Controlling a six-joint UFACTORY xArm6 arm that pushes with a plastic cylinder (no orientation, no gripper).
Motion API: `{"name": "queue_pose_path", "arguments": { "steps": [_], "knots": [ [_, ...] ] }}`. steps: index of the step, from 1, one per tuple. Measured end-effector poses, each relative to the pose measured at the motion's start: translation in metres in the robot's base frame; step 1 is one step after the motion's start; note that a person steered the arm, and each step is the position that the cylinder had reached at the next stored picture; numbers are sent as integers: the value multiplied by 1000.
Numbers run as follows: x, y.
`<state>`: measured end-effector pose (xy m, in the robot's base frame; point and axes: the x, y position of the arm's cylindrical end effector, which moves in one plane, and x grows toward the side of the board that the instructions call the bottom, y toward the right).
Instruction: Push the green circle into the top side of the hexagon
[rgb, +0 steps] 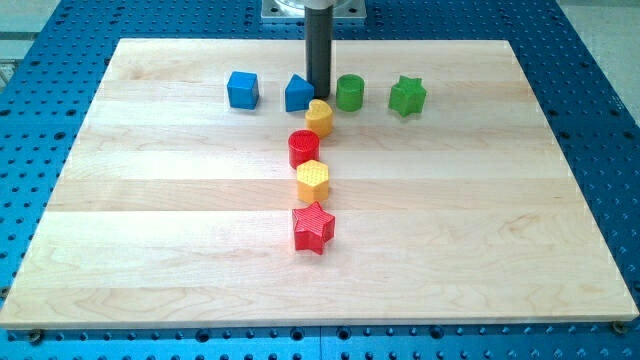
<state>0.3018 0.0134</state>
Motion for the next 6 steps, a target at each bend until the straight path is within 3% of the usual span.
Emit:
{"name": "queue_pose_path", "arguments": {
  "steps": [1,2,4,5,6],
  "knots": [
    [-32,12],
    [-30,20],
    [15,43],
    [15,35],
    [34,75]
  ]
}}
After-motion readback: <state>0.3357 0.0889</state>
